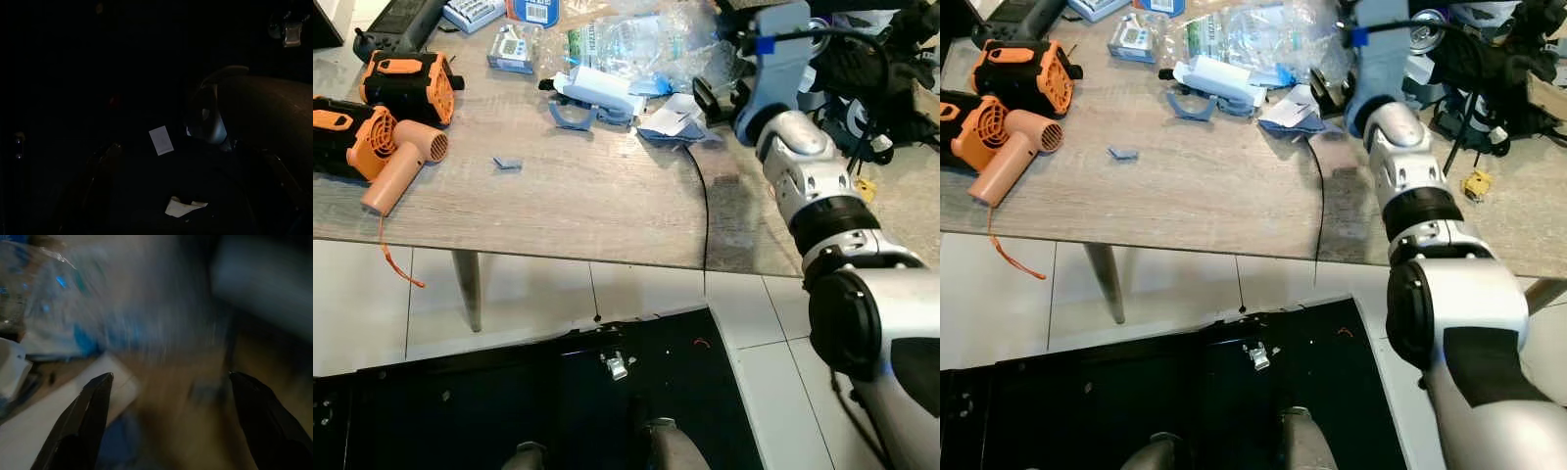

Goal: Picking trash to rubbish bin

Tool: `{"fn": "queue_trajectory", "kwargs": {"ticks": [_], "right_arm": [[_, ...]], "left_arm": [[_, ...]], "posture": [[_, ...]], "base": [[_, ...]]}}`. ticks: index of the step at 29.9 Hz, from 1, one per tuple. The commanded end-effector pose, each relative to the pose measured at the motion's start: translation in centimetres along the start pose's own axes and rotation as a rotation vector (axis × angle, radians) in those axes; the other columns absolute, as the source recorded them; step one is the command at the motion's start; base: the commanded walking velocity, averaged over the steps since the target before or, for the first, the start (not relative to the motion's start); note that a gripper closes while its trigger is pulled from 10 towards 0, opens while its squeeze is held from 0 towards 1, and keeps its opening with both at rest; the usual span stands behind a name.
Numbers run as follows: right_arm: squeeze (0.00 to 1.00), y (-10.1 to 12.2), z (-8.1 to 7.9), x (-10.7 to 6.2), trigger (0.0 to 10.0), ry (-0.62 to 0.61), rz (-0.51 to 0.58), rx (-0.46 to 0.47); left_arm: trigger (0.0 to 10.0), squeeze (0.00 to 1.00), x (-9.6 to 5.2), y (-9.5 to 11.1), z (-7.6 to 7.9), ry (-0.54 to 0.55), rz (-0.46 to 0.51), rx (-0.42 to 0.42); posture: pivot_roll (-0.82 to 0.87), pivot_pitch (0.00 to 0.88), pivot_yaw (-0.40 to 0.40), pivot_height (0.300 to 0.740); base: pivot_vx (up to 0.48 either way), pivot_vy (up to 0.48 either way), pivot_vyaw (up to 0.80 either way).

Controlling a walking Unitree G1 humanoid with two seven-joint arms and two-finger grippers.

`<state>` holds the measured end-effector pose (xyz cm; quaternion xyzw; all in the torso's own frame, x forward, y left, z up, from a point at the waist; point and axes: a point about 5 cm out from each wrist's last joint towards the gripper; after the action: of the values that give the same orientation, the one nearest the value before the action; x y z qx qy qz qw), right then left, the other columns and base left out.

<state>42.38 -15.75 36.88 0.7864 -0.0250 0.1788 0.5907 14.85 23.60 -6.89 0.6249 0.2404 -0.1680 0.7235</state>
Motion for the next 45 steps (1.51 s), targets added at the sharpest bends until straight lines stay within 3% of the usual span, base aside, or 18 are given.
{"fn": "queue_trajectory", "kwargs": {"ticks": [1, 3, 6, 12, 13, 14, 20, 32, 38, 41, 44, 45], "right_arm": [[0.00, -2.7, -0.2, -0.2, 10.0, 0.013, -0.107, 0.186], [0.00, -3.2, -1.1, -0.1, 10.0, 0.060, -0.124, 0.292], [0.00, -3.0, -1.9, 0.1, 10.0, 0.091, -0.130, 0.370], [0.00, -2.9, -3.1, 0.2, 10.0, 0.169, -0.157, 0.431], [0.00, -3.0, -3.3, 0.2, 5.7, 0.179, -0.171, 0.414], [0.00, -3.3, -3.4, 0.2, 0.0, 0.178, -0.183, 0.387], [0.00, -3.6, -3.1, 0.1, 0.0, 0.151, -0.198, 0.311], [0.00, -3.3, -2.9, 0.1, 0.0, 0.139, -0.157, 0.336], [0.00, -2.3, -2.7, 0.2, 0.0, 0.160, -0.089, 0.395], [0.00, -1.3, -2.4, 0.1, 0.0, 0.204, -0.008, 0.467], [0.00, 0.0, -1.6, -0.5, 0.0, 0.317, 0.141, 0.641], [0.00, 0.0, -1.6, -0.5, 0.0, 0.317, 0.141, 0.641]], "left_arm": [[10.0, 0.00, -1.1, -2.4, 0.6, -0.024, -0.099, -0.006], [10.0, 0.00, -1.1, -2.4, 0.6, -0.026, -0.097, -0.003], [10.0, 0.00, -1.1, -2.3, 0.5, -0.026, -0.093, -0.001], [10.0, 0.00, -1.1, -2.2, 0.3, -0.022, -0.090, 0.002], [10.0, 0.00, -1.0, -2.2, 0.3, -0.022, -0.090, 0.002], [10.0, 0.00, -1.0, -2.1, 0.4, -0.022, -0.089, 0.002], [10.0, 0.00, -0.7, -1.9, 0.6, -0.025, -0.082, 0.001], [10.0, 0.00, -0.2, -1.2, 0.5, -0.021, -0.061, 0.006], [10.0, 0.00, 0.1, -0.8, 0.6, -0.018, -0.061, 0.002], [10.0, 0.00, 0.5, -0.5, 0.8, -0.020, -0.057, 0.000], [10.0, 0.00, 1.3, 0.3, 1.3, -0.026, -0.053, -0.008], [10.0, 0.00, 1.3, 0.3, 1.3, -0.026, -0.053, -0.008]], "posture": [[0.00, 0.511, -0.029, 0.740], [0.00, 0.511, -0.029, 0.740], [0.00, 0.511, -0.029, 0.740], [0.01, 0.509, -0.028, 0.740], [0.00, 0.508, -0.028, 0.740], [0.00, 0.505, -0.028, 0.740], [0.00, 0.497, -0.029, 0.740], [0.02, 0.470, -0.028, 0.740], [0.01, 0.447, -0.030, 0.740], [0.01, 0.426, -0.033, 0.740], [0.01, 0.373, -0.034, 0.740], [0.01, 0.373, -0.034, 0.740]], "base": [[0.000, 0.000, 0.00], [0.000, 0.000, 0.00], [0.000, 0.000, 0.00], [0.000, 0.000, 0.00], [0.000, 0.000, 0.00], [0.000, 0.000, 0.00], [0.000, 0.000, 0.00], [0.000, 0.000, 0.00], [0.000, 0.000, 0.00], [0.000, 0.000, 0.00], [0.000, 0.000, 0.00], [0.000, 0.000, 0.00]]}}
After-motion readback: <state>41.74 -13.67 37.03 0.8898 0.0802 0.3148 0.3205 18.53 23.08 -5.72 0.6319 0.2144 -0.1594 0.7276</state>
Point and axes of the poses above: a point about 5 cm out from each wrist's last joint towards the gripper, its own x axis pointing out of the wrist towards the gripper, its own y axis along the axis of the wrist's last joint, z = x × y, and after that the axes turned 9 degrees about x, right-handed
